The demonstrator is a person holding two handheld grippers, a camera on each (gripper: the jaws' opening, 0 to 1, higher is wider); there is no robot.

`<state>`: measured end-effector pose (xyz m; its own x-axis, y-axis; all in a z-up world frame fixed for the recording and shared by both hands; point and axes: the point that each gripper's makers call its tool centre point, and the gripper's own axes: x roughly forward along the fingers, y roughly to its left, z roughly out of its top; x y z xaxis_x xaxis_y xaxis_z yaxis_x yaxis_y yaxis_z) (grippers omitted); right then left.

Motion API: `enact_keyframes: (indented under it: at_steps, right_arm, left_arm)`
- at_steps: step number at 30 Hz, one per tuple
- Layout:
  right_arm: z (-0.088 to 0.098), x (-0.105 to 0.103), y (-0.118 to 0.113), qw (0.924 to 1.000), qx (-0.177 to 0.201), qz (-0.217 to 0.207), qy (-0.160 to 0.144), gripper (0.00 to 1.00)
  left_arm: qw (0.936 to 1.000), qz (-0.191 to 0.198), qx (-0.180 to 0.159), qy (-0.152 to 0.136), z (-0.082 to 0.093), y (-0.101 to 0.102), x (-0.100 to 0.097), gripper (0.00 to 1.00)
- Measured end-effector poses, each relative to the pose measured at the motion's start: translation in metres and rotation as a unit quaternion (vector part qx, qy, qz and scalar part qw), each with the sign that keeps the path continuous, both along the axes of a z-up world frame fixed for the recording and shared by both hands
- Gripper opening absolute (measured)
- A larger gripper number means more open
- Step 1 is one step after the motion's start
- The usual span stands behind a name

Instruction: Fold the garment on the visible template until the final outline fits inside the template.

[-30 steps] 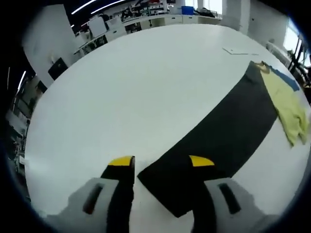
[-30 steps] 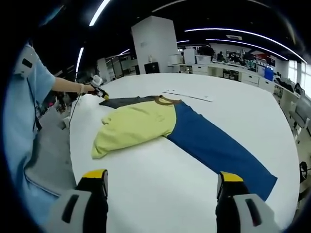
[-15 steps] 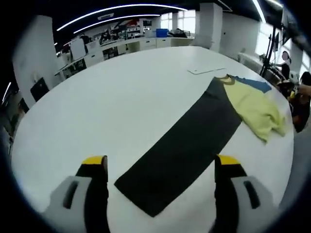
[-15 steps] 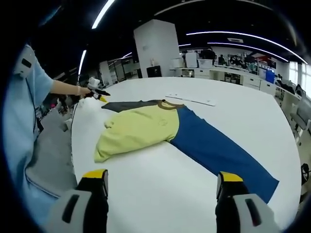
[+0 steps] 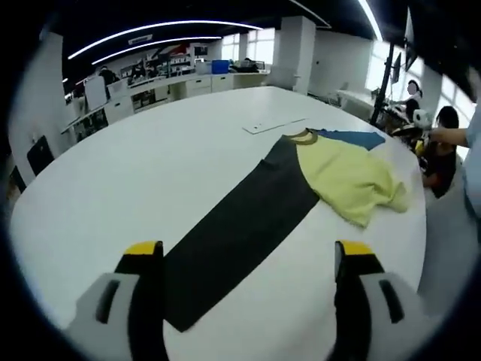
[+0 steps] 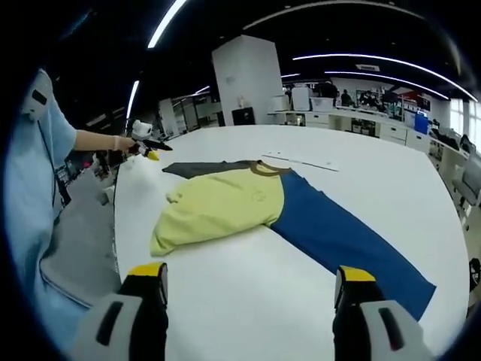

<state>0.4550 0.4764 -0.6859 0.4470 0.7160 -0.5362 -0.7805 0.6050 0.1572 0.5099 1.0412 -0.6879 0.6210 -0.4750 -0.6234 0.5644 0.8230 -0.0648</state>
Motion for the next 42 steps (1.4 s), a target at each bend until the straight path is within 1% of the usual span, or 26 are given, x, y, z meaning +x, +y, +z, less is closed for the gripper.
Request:
enact_keyframes:
  at_steps: [6, 8, 10, 11, 15, 17, 19, 22, 26, 31, 34, 42]
  right_arm:
    - [0.005, -0.005, 0.004, 0.9999, 0.006, 0.006, -0.006, 0.92]
    - [0.005, -0.007, 0.004, 0.9999, 0.006, 0.008, -0.007, 0.92]
    - [0.006, -0.007, 0.004, 0.9999, 0.007, 0.009, -0.007, 0.91]
    - [0.006, -0.008, 0.005, 0.9999, 0.009, 0.009, -0.008, 0.91]
    - [0.007, -0.012, 0.007, 0.9998, 0.013, 0.013, -0.01, 0.91]
    - [0.007, -0.013, 0.008, 0.9997, 0.015, 0.015, -0.009, 0.91]
    - [0.007, -0.015, 0.008, 0.9997, 0.014, 0.018, -0.009, 0.91]
    - [0.007, -0.016, 0.008, 0.9996, 0.016, 0.02, -0.008, 0.91]
    - [0.006, -0.016, 0.008, 0.9996, 0.017, 0.022, -0.008, 0.9]
    - [0.006, -0.018, 0.009, 0.9994, 0.016, 0.029, -0.009, 0.9]
    - [0.003, -0.022, 0.01, 0.9992, 0.006, 0.039, -0.009, 0.9]
    - [0.004, -0.023, 0.016, 0.9989, 0.01, 0.045, -0.011, 0.9]
  left_arm:
    - [0.9995, -0.031, -0.008, -0.007, 0.01, -0.031, -0.024, 0.87]
    - [0.9989, -0.042, -0.017, -0.013, 0.014, -0.043, -0.032, 0.86]
    - [0.9986, -0.047, -0.019, -0.013, 0.016, -0.05, -0.038, 0.85]
    - [0.9981, -0.055, -0.022, -0.017, 0.019, -0.058, -0.043, 0.85]
    - [0.9968, -0.074, -0.022, -0.02, 0.021, -0.076, -0.055, 0.82]
    - [0.996, -0.087, -0.018, -0.016, 0.021, -0.089, -0.063, 0.8]
    - [0.9949, -0.096, -0.016, -0.026, 0.023, -0.097, -0.067, 0.78]
    - [0.9943, -0.1, -0.025, -0.028, 0.024, -0.108, -0.072, 0.77]
    - [0.9924, -0.115, -0.029, -0.03, 0.024, -0.126, -0.082, 0.74]
    - [0.9913, -0.125, -0.032, -0.029, 0.025, -0.142, -0.093, 0.75]
    - [0.9902, -0.132, -0.034, -0.03, 0.028, -0.153, -0.101, 0.74]
    - [0.99, -0.133, -0.037, -0.032, 0.033, -0.162, -0.111, 0.73]
